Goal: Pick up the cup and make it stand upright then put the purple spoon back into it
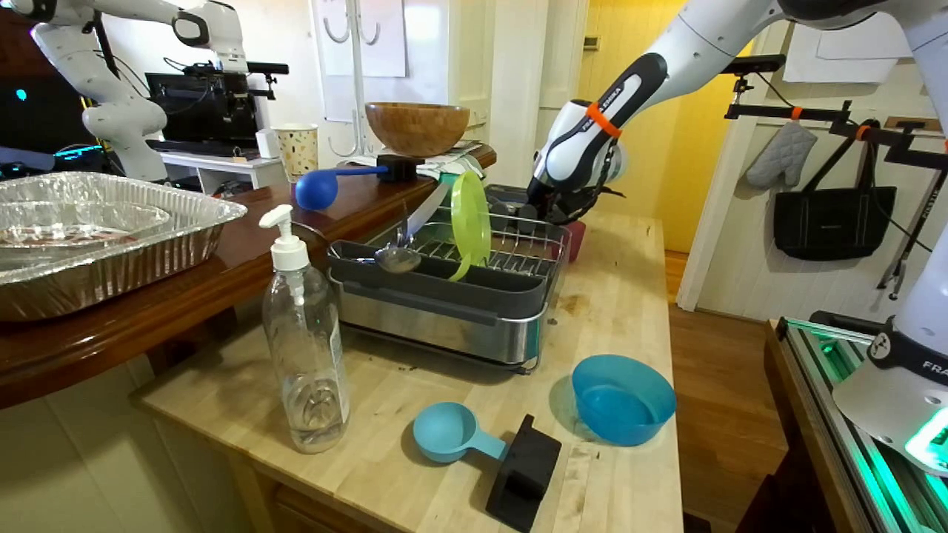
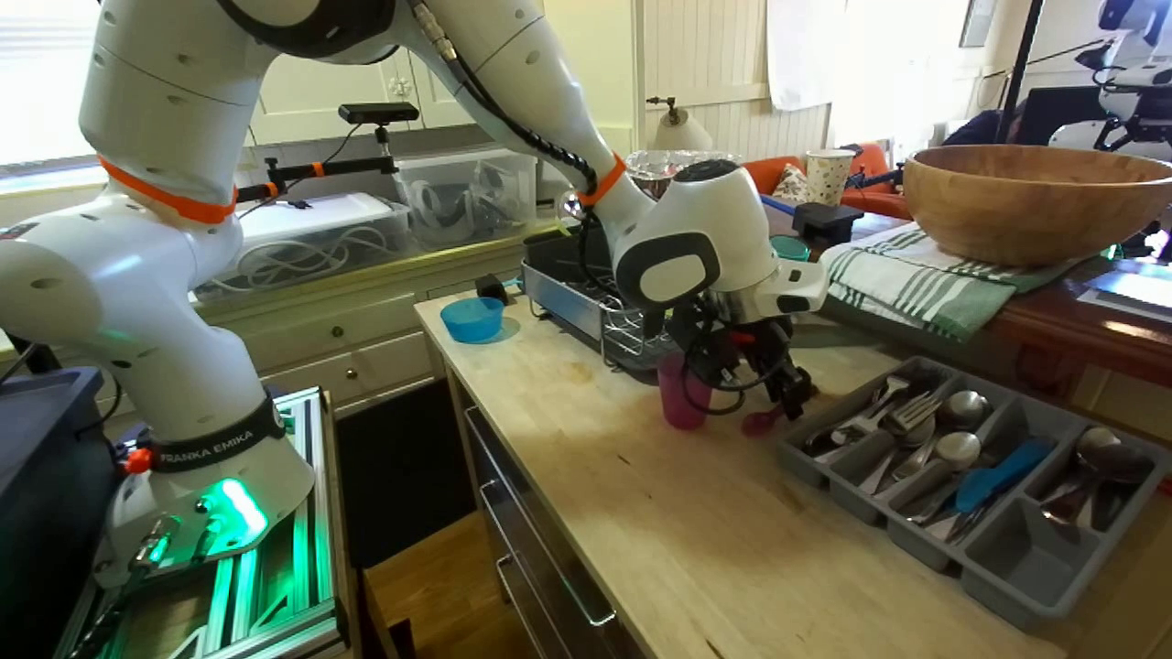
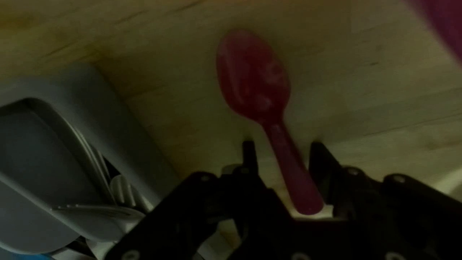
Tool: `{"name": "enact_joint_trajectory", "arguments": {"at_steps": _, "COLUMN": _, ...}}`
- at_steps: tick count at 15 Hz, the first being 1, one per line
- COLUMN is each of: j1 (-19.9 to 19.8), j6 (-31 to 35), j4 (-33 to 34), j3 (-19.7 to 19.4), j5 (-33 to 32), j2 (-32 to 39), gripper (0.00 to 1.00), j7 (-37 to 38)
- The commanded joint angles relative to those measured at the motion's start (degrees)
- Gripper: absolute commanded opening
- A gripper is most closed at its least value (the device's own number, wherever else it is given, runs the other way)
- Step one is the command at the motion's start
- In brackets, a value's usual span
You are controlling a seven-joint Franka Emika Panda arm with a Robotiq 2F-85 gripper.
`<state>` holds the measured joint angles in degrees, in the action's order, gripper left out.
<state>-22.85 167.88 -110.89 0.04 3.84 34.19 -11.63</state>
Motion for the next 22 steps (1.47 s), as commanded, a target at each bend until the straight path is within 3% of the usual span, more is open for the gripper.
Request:
{"name": "enact_joint_trajectory", "arguments": {"at_steps": 1, "j1": -0.7, "j6": -0.3, "j4": 1.1, "j3": 0.8, "j5": 0.6, "j2": 1.2, "gripper": 0.1, "j7": -1.1}}
{"name": "enact_joint_trajectory", "arguments": {"at_steps": 3, "j1": -1.0, "j6": -0.4, "j4": 1.1, "j3": 1.2, "j5": 0.8, "j2": 1.1, "gripper": 0.0, "j7": -1.4}}
{"name": "enact_joint_trajectory", "arguments": {"at_steps": 5, "j1": -1.0, "j6": -0.5, "j4": 1.1, "j3": 1.2, "j5": 0.6, "j2": 0.8, "gripper": 0.04, "j7": -1.6}}
{"name": "enact_joint_trajectory", "arguments": {"at_steps": 13, "j1": -1.8, "j6": 0.3, "j4": 0.6, "j3": 1.8, "j5": 0.4, "j2": -2.2, "gripper": 0.04, "j7": -3.9}}
{"name": "enact_joint_trajectory", "arguments": {"at_steps": 22, "j1": -6.9, "j6": 0.6, "j4": -3.3, "j3": 8.3, "j5": 2.3, "j2": -10.1, "gripper": 0.04, "j7": -14.2}}
